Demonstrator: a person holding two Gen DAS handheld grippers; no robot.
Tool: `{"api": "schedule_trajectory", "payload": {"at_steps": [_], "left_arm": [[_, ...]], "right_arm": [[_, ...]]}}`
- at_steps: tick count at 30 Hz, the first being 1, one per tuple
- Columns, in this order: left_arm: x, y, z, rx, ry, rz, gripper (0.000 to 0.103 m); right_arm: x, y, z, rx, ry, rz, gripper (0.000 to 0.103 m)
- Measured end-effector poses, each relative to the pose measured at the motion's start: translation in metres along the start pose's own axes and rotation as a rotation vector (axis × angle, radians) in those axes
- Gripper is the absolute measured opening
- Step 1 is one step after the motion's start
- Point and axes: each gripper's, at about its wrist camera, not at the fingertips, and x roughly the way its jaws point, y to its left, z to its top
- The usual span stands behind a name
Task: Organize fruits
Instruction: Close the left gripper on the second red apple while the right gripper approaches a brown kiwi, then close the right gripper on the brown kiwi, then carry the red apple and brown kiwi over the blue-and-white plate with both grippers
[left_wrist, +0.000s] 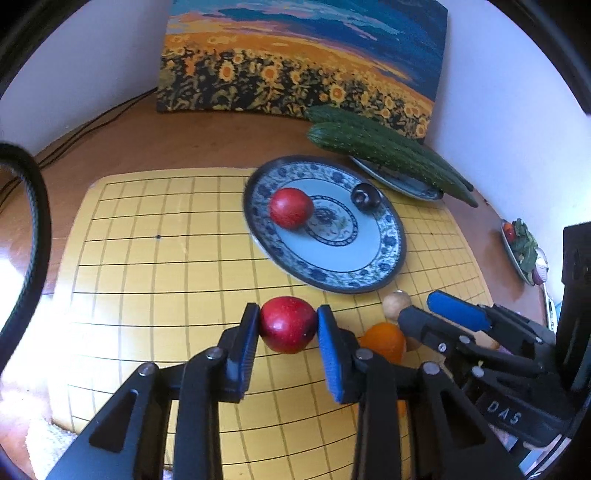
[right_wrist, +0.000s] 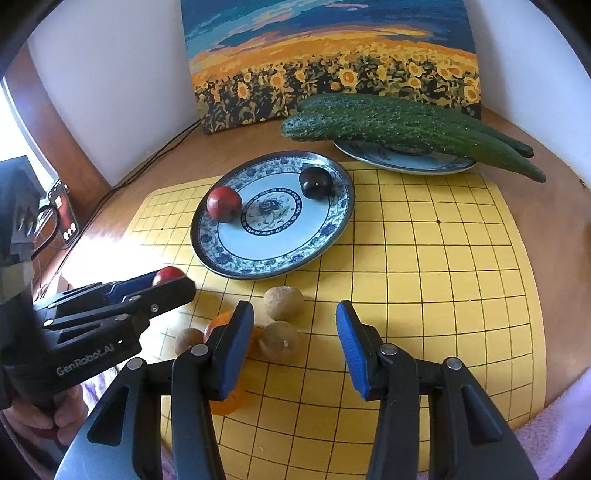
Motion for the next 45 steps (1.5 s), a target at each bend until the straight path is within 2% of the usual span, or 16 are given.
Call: {"api": "schedule_trajectory", "payload": {"at_steps": [5,24,31,45], "left_arm": [[-0.003,0.006,-0.003,-0.016,-0.006,-0.005,0.033],[-0.015,0.014,-0.010,-0.035,-0.025,-0.021,0.033],[-0.015,0.016,-0.013,-0.048,-0.023,-0.021,0.033],[-0.017,0.009,-0.007,-0.044,-0.039,-0.017,0.033]], "right_arm": [[0.003,0.005,0.006,-0.020,0.012,-0.008,0.047],[0.020,0.003,0.013,0.068,0.082,0.008,0.026],[0.019,0.000,0.014,0.074,0.082,0.030,0.026],[-0.005,-0.003,0.014,0.063,0.010,0.064,0.026]]}}
